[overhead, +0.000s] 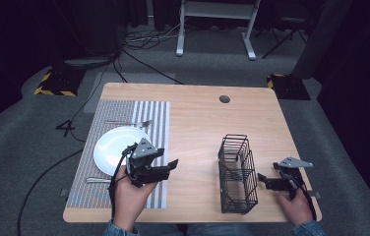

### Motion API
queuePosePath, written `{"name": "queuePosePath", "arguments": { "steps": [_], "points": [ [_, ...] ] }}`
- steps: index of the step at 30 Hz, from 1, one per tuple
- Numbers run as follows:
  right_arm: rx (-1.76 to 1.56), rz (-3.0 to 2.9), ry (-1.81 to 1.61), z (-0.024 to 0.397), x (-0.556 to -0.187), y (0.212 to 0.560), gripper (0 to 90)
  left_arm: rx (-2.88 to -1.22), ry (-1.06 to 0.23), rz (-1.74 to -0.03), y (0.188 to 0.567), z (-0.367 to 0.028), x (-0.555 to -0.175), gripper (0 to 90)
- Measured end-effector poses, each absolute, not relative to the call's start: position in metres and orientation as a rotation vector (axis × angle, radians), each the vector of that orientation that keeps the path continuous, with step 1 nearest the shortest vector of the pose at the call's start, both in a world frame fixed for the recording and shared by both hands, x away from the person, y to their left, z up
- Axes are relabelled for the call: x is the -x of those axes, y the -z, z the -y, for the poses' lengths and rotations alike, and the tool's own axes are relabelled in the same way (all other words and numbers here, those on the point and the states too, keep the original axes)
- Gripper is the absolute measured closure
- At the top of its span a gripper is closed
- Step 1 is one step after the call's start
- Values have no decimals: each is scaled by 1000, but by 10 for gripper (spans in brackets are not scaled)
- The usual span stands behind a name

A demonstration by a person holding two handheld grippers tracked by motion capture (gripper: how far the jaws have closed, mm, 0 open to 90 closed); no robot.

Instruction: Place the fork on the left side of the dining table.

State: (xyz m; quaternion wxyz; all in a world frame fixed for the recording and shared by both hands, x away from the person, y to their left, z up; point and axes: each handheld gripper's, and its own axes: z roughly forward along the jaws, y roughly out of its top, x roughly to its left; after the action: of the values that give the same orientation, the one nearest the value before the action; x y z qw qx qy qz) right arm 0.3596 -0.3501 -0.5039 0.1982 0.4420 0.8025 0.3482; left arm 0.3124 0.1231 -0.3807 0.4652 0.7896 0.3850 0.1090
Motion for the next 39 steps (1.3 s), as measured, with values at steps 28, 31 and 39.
{"name": "queuePosePath", "arguments": {
  "steps": [28, 31, 39],
  "points": [
    [-1237, -2245, -976, 350, -360, 504, 149, -2150, -143, -921, 483, -50, -311, 397],
    [-1237, -2245, -976, 350, -360, 504, 149, -2159, -139, -912, 489, -40, -310, 390],
    [-1237, -2245, -976, 350, -360, 504, 149, -2239, -295, -815, 502, -21, -305, 310]
  ]
}}
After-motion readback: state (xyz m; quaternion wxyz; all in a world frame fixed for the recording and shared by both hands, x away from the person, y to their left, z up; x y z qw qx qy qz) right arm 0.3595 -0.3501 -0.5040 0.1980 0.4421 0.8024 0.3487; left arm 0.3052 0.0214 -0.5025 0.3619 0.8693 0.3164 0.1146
